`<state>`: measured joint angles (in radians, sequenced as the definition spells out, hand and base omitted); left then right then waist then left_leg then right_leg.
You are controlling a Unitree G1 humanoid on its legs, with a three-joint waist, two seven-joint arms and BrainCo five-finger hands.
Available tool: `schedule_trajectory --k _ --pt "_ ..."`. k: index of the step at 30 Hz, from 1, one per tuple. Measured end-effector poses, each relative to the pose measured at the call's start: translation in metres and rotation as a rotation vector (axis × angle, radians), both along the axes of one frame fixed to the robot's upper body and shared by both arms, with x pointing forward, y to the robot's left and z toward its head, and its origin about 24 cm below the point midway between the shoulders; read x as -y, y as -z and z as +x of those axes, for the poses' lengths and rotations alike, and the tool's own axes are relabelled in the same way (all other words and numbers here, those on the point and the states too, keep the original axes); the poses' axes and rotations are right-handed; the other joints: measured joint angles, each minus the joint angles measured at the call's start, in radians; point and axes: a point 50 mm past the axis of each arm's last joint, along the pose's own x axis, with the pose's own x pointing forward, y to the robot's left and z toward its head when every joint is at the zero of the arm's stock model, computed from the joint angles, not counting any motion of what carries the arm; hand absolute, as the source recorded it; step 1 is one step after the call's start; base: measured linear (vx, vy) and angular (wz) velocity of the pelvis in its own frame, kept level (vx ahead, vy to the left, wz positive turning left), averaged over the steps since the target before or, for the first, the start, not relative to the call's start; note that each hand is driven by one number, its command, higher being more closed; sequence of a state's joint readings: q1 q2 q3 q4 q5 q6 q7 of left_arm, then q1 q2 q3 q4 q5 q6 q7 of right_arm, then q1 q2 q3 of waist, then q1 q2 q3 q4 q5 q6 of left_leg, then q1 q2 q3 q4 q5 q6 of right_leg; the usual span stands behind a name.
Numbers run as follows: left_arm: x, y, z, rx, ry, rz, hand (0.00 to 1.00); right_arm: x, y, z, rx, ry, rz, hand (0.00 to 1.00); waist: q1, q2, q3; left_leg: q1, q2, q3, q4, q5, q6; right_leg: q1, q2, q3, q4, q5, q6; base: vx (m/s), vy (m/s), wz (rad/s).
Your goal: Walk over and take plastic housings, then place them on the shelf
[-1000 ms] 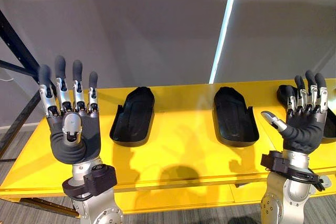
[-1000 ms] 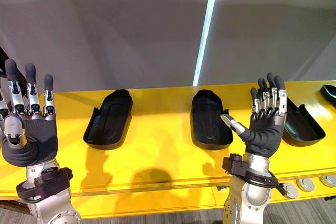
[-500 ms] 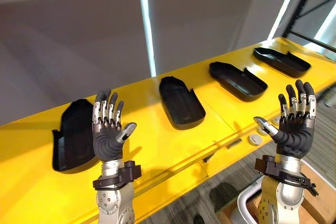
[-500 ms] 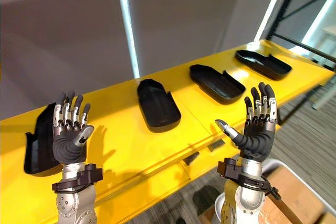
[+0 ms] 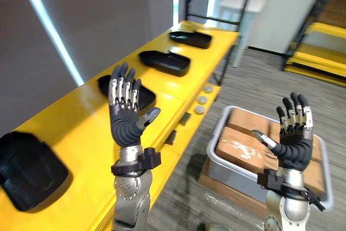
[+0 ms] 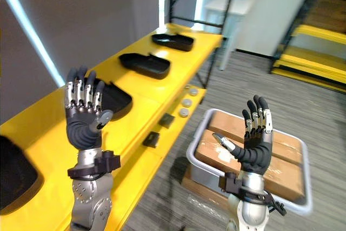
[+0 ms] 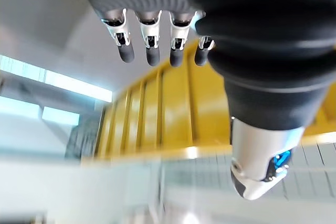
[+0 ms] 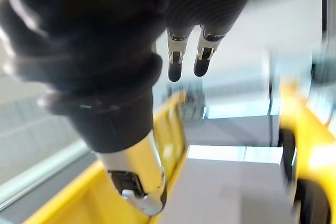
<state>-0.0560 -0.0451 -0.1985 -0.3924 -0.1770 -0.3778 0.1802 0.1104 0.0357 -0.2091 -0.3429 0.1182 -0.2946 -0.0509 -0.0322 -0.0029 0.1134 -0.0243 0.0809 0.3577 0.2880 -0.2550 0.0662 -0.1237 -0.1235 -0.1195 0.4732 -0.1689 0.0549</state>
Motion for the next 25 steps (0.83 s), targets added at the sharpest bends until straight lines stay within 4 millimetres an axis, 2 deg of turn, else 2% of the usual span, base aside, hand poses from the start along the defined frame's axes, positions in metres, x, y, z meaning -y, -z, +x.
schedule_trajectory --k 3,4,6,7,10,12,13,14,16,17,18,21,23,24,25 --pt "-0.006 -0.001 0.001 0.007 0.001 0.021 0.00 0.007 0.005 0.008 -0.031 0.031 -0.004 0.00 0.013 -0.014 -0.037 -0.039 -0.031 0.004 -0.040 0.020 -0.026 0.071 -0.022 -0.032 -0.167 -0.011 -0.004 -0.11 -0.065 -0.96" --pt "-0.007 0.000 0.001 0.004 0.002 0.034 0.00 0.008 0.006 0.008 -0.038 0.032 -0.014 0.00 0.016 -0.020 -0.041 -0.044 -0.048 -0.004 -0.046 0.042 -0.032 0.092 -0.022 -0.031 -0.232 -0.025 0.010 0.00 -0.154 -0.79" --pt "-0.004 0.002 0.003 -0.012 0.022 0.037 0.00 0.012 0.012 0.008 -0.074 0.037 -0.021 0.00 0.005 -0.010 -0.052 -0.044 -0.051 -0.015 -0.053 0.068 -0.038 0.108 -0.014 -0.026 -0.276 -0.029 0.020 0.05 -0.155 -0.42" --pt "0.000 0.004 0.006 -0.025 0.044 0.045 0.00 0.017 0.020 0.004 -0.111 0.059 -0.015 0.00 -0.009 -0.013 -0.060 -0.041 -0.050 -0.033 -0.062 0.078 -0.041 0.115 -0.007 -0.029 -0.283 -0.028 0.020 0.12 -0.165 0.05" --pt "0.003 0.023 0.016 -0.113 0.067 0.087 0.00 0.025 0.050 0.000 -0.244 0.083 0.014 0.00 -0.013 -0.009 -0.089 -0.010 -0.025 -0.032 -0.115 0.101 -0.065 0.119 0.035 -0.023 -0.293 -0.012 0.025 0.12 -0.160 -0.12" --pt "0.004 0.071 0.031 -0.344 0.091 0.160 0.00 0.024 0.087 -0.002 -0.410 0.066 0.053 0.00 -0.007 -0.010 -0.094 0.031 -0.005 -0.031 -0.176 0.136 -0.072 0.133 0.063 -0.019 -0.307 0.020 0.019 0.08 -0.093 -0.13" --pt "0.003 0.087 0.034 -0.417 0.098 0.180 0.00 0.024 0.097 -0.002 -0.456 0.062 0.066 0.00 -0.003 -0.011 -0.095 0.041 -0.003 -0.031 -0.188 0.142 -0.068 0.141 0.068 -0.013 -0.321 0.028 0.012 0.08 -0.086 -0.23" --pt "0.000 0.118 0.036 -0.566 0.107 0.207 0.00 0.023 0.116 -0.004 -0.544 0.052 0.092 0.00 -0.001 -0.011 -0.095 0.054 0.001 -0.030 -0.201 0.147 -0.073 0.157 0.074 0.002 -0.348 0.034 0.009 0.05 -0.066 -0.25" --pt "-0.012 0.176 0.030 -0.843 0.098 0.247 0.00 0.020 0.161 -0.009 -0.750 0.042 0.160 0.00 -0.002 -0.009 -0.095 0.068 0.004 -0.029 -0.225 0.157 -0.089 0.159 0.079 0.002 -0.363 0.039 0.003 0.04 -0.058 -0.24" --pt "-0.014 0.189 0.027 -0.908 0.091 0.259 0.00 0.018 0.171 -0.012 -0.805 0.042 0.179 0.00 -0.002 -0.009 -0.095 0.071 0.005 -0.029 -0.228 0.157 -0.090 0.162 0.081 0.002 -0.366 0.039 0.002 0.03 -0.032 -0.10" --pt "-0.020 0.213 0.018 -1.034 0.085 0.274 0.00 0.016 0.192 -0.021 -0.907 0.048 0.216 0.00 -0.002 -0.008 -0.094 0.080 0.006 -0.029 -0.233 0.162 -0.097 0.173 0.083 0.001 -0.374 0.042 -0.003 0.03 -0.024 0.01" --pt "-0.032 0.257 -0.006 -1.273 0.057 0.289 0.00 0.015 0.224 -0.043 -1.084 0.083 0.293 0.00 0.002 -0.001 -0.090 0.101 0.010 -0.035 -0.235 0.166 -0.104 0.198 0.086 -0.003 -0.382 0.049 -0.014 0.03 -0.029 0.06" --pt "-0.043 0.274 -0.020 -1.377 0.022 0.265 0.00 0.017 0.235 -0.053 -1.146 0.105 0.328 0.00 0.002 -0.001 -0.090 0.105 0.010 -0.045 -0.236 0.169 -0.106 0.208 0.086 -0.007 -0.385 0.050 -0.014 0.01 -0.022 0.11" --pt "-0.053 0.288 -0.034 -1.469 -0.011 0.240 0.00 0.019 0.246 -0.066 -1.209 0.135 0.365 0.00 0.002 -0.001 -0.085 0.118 0.010 -0.061 -0.239 0.170 -0.107 0.227 0.086 -0.012 -0.391 0.051 -0.015 0.00 -0.022 0.14" --pt "-0.058 0.292 -0.040 -1.500 -0.023 0.231 0.00 0.020 0.250 -0.072 -1.236 0.146 0.380 0.00 0.002 0.000 -0.083 0.123 0.010 -0.061 -0.241 0.171 -0.108 0.233 0.086 -0.015 -0.393 0.051 -0.015 0.00 -0.017 0.11"
